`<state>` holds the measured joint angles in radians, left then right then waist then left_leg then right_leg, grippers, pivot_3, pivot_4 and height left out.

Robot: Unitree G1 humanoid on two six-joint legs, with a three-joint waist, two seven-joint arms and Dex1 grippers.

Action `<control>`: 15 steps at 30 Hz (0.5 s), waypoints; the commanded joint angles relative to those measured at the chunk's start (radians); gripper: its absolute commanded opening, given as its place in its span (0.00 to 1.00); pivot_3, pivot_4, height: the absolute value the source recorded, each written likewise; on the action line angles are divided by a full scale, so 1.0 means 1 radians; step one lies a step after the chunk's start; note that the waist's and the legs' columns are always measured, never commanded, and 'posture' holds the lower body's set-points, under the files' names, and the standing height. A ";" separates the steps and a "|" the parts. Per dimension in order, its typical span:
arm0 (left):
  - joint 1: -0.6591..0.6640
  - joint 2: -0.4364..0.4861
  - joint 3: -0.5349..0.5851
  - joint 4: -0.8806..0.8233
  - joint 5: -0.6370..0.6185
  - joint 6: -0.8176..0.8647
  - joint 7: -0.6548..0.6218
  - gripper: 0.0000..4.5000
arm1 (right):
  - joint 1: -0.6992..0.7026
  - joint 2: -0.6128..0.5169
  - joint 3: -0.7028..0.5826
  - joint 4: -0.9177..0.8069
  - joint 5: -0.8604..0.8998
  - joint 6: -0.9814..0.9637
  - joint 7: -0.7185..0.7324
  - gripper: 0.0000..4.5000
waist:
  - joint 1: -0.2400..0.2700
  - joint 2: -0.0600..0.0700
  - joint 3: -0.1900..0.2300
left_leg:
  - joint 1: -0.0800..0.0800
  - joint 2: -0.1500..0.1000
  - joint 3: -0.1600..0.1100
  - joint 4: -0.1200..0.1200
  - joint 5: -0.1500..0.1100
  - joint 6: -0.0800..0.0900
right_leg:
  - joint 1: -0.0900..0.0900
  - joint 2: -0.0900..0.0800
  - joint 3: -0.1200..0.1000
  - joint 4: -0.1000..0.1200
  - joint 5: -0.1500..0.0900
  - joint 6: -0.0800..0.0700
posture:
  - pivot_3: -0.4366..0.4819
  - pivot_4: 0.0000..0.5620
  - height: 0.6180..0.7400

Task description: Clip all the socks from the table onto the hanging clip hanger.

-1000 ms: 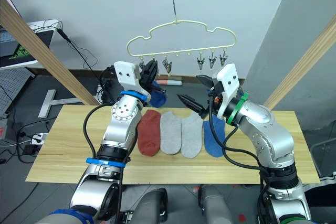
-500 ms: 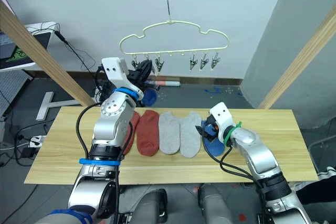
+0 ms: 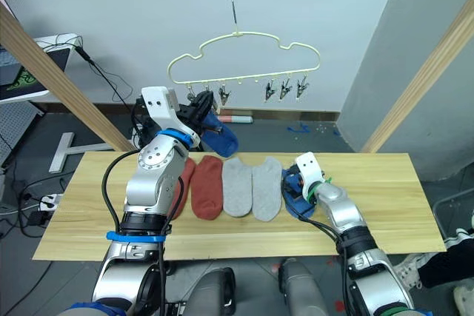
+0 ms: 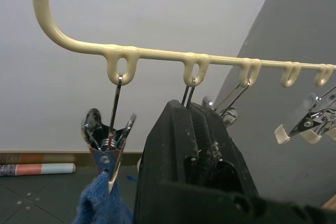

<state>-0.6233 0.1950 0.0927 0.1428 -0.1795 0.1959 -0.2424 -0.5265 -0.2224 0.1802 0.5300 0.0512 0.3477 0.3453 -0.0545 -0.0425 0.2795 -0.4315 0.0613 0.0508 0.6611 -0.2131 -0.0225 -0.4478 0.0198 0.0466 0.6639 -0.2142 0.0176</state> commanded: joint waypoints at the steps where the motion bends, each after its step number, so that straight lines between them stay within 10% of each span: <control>1: 0.016 0.009 0.007 -0.031 -0.003 0.020 0.003 0.00 | 0.023 -0.021 -0.006 0.072 -0.034 -0.045 0.014 0.92 | 0.000 0.000 0.000 | 0.000 0.000 0.000 0.000 0.000 0.000 | 0.001 0.000 0.000 0.000 0.000 0.000 | 0.44 0.48 1.00; 12: 0.029 0.011 0.019 -0.062 -0.027 0.071 -0.010 0.00 | 0.124 -0.092 -0.011 -0.085 -0.041 -0.049 0.112 0.07 | 0.000 0.000 0.000 | 0.009 0.000 0.000 0.000 0.000 0.000 | 0.009 0.000 0.000 0.000 0.000 0.000 | 0.45 0.48 1.00; 15: 0.030 0.000 0.063 -0.074 -0.106 0.147 -0.008 0.00 | 0.153 -0.180 0.063 -0.164 -0.143 -0.231 0.154 0.01 | 0.000 0.000 0.000 | 0.008 0.000 0.000 0.000 0.000 0.000 | 0.008 0.000 0.001 0.000 0.000 0.000 | 0.44 0.48 1.00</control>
<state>-0.6024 0.1934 0.1212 0.0826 -0.2525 0.2993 -0.2539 -0.3824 -0.3750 0.2240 0.4169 -0.0481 0.2003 0.4766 -0.0550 -0.0422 0.2794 -0.4233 0.0612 0.0520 0.6605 -0.2132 -0.0225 -0.4404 0.0193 0.0475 0.6631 -0.2143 0.0178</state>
